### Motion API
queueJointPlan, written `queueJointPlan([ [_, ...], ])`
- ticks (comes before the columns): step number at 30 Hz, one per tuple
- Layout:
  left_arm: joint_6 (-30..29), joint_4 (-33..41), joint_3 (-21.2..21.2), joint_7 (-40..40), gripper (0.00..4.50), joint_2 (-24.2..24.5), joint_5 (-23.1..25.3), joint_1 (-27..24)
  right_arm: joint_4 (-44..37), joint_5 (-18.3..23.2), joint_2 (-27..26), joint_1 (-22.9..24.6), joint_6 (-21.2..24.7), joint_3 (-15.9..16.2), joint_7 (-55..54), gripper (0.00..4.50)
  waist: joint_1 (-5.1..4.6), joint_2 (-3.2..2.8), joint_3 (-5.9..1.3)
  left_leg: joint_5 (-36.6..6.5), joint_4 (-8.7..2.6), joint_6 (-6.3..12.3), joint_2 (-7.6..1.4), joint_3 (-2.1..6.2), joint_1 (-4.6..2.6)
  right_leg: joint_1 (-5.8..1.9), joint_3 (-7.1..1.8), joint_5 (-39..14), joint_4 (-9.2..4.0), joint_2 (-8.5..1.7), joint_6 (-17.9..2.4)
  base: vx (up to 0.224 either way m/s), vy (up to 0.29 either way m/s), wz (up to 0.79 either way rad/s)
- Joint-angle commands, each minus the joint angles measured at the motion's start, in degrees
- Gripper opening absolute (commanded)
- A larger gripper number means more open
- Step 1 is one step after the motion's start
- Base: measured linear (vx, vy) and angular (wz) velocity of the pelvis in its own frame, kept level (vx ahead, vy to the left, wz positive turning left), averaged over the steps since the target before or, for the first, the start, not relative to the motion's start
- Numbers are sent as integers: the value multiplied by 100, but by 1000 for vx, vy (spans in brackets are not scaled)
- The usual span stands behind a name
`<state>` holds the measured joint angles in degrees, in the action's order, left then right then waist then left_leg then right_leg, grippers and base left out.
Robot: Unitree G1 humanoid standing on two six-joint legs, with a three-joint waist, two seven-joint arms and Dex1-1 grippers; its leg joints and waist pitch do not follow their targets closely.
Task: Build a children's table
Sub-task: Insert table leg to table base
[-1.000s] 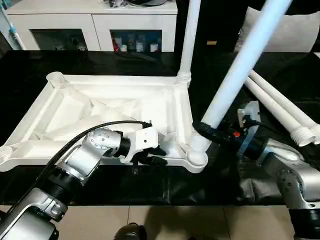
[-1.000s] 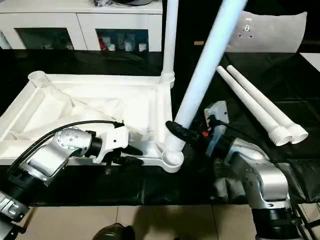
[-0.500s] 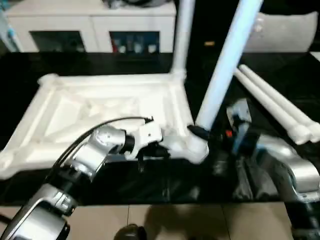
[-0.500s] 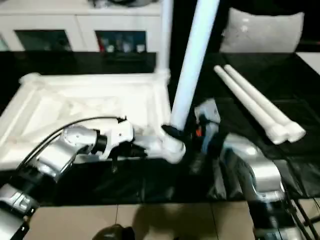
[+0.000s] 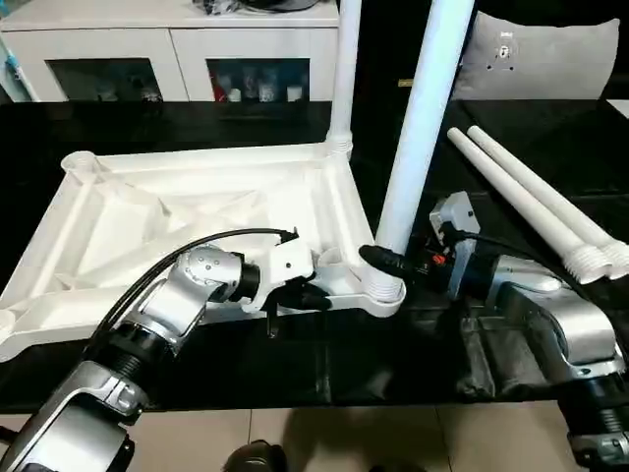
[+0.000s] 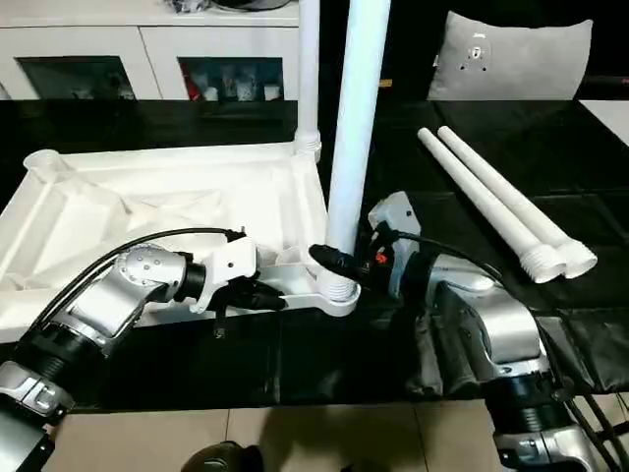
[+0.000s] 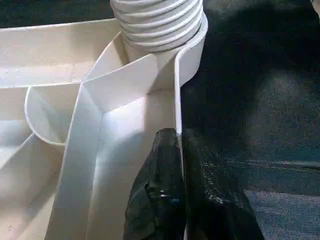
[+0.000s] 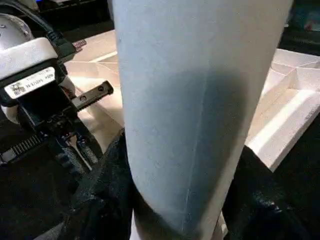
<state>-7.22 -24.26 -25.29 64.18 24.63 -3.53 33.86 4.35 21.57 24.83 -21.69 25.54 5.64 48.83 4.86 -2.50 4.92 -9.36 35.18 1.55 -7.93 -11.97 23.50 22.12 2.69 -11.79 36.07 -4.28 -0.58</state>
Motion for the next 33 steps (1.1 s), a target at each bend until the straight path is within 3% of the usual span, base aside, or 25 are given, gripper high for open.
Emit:
queueJointPlan([
  [1,104,12,66,122,0,64,63,33,202,-181,40,13,61,127,-9,187,-1,84,-375,-1955,-503,-254,-563,339,-271,-73,-313,-1982,-538,-606,-1154,0,0,0],
  [5,129,-31,76,128,0,68,83,50,215,-186,72,42,150,134,53,187,-14,82,-357,-2110,-534,-338,-569,351,-281,-59,-320,-2051,-544,-592,-1107,0,0,0],
  [12,160,-100,95,129,0,60,102,79,105,-44,104,109,234,49,107,187,6,85,-368,-1993,-543,-293,-575,339,-283,-72,-325,-1918,-554,-597,-1128,0,0,0],
  [13,165,-97,101,154,0,57,97,82,158,-17,76,106,203,11,99,187,11,44,-363,-2031,-547,-307,-574,342,-287,-68,-326,-1905,-560,-596,-1138,0,0,0],
  [14,165,-97,101,154,0,57,97,82,158,-17,76,106,203,11,99,187,9,54,-362,-2056,-552,-318,-578,342,-289,-67,-323,-1904,-560,-593,-1143,0,0,0],
  [21,146,-120,141,153,0,-11,64,99,645,363,-229,211,149,-436,69,187,18,48,-362,-2163,-567,-361,-587,340,-306,-67,-324,-1899,-577,-606,-1207,0,0,0],
  [23,84,-125,210,105,0,-67,-5,91,738,582,-324,408,118,-638,103,187,28,-1,-370,-2175,-579,-375,-588,340,-307,-70,-320,-1783,-566,-598,-1220,0,0,0],
  [28,14,-118,292,29,0,-144,-67,78,923,737,-545,786,-168,-878,93,187,31,7,-376,-2167,-603,-359,-593,337,-299,-86,-301,-1542,-557,-596,-1299,0,0,0],
  [30,-4,-107,310,5,0,-164,-80,75,939,742,-620,933,-299,-920,91,187,48,-34,-358,-2360,-610,-414,-599,345,-319,-62,-311,-1728,-585,-619,-1273,0,0,0],
  [33,-46,-84,334,-21,0,-191,-96,70,948,756,-735,1124,-523,-1028,38,187,47,-18,-334,-2575,-625,-461,-601,360,-333,-40,-321,-2022,-627,-635,-1198,0,0,0],
])
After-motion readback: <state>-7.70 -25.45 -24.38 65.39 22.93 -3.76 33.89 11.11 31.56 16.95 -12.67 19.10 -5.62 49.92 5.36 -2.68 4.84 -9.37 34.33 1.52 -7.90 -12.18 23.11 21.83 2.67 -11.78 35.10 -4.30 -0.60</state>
